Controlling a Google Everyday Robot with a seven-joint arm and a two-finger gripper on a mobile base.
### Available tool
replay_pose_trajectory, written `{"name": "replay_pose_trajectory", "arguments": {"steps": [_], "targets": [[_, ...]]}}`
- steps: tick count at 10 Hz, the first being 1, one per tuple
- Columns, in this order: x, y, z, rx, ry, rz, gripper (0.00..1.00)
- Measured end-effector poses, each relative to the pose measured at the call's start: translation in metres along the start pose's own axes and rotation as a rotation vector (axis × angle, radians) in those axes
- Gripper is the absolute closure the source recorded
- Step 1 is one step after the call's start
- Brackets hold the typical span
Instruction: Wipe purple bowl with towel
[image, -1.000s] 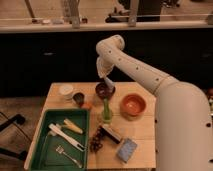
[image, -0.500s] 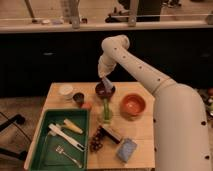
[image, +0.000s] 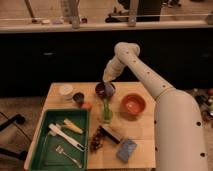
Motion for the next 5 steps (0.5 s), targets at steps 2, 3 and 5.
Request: {"name": "replay_pose_trajectory", "arguments": {"steps": [2, 3, 5], "targets": [[0.006, 0.007, 0.013, -0.028, -0.013, 0.019, 0.97], [0.007, 0.010, 0.020, -0.049, -0.003, 0.022, 0.97], [0.007, 0.015, 0.031, -0.077, 0.022, 0.030, 0.97]]}}
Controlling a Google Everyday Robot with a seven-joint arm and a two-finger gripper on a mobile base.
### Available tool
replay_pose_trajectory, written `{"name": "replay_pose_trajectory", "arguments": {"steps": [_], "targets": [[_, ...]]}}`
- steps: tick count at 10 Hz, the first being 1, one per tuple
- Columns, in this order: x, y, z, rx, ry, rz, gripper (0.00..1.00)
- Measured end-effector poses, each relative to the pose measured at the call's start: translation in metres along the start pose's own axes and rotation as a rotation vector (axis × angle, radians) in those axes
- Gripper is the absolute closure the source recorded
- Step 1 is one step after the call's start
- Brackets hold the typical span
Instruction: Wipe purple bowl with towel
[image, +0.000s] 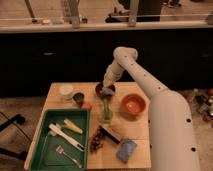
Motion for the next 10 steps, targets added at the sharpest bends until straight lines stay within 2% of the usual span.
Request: {"name": "replay_pose_trajectory", "arguments": {"steps": [4, 8, 10], "targets": [[0.003, 0.005, 0.010, -0.029, 0.037, 0.012, 0.97], [0.011, 0.010, 0.011, -0.022, 0.053, 0.038, 0.97], [0.027, 0.016, 0.006, -0.014, 0.072, 0.073, 0.97]]}}
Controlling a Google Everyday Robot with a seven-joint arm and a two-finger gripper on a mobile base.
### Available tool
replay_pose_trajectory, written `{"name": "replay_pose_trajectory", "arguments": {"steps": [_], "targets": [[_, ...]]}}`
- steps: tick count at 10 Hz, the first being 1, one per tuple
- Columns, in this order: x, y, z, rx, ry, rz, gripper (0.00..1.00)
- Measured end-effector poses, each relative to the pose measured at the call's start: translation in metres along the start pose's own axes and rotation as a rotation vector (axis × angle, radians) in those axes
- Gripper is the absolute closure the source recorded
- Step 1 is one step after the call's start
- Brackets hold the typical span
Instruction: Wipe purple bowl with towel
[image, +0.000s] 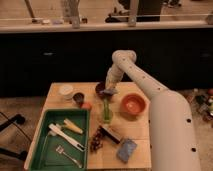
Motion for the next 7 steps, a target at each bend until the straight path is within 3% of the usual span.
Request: {"name": "replay_pose_trajectory", "arguments": {"steps": [3, 7], "targets": [[0.026, -0.011, -0.002, 0.003, 0.025, 0.043, 0.97], [0.012, -0.042, 0.015, -0.023, 0.022, 0.007, 0.97]]}}
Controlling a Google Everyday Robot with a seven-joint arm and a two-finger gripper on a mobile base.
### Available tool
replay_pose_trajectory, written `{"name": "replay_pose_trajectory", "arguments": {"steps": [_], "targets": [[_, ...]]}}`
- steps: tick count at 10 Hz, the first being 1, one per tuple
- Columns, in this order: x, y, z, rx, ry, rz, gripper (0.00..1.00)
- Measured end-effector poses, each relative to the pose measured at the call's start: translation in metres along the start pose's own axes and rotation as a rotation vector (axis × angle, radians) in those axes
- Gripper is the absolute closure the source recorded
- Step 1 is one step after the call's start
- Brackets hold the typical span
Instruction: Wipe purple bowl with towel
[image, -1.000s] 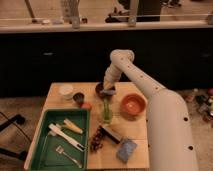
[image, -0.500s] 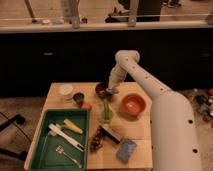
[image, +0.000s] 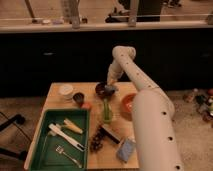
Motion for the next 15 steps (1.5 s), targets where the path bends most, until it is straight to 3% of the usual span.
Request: {"name": "replay_pose_trajectory", "arguments": {"steps": [3, 7, 10, 15], "targets": [[-0.040, -0.016, 0.017, -0.026, -0.029, -0.074, 0.97], [-0.061, -0.010, 0.019, -0.045, -0.070, -0.139, 0.97], [-0.058, 0.011, 0.012, -0.056, -0.089, -0.137, 0.97], [-0.028, 0.038, 0.008, -0.078, -0.091, -0.071, 0.97]]}}
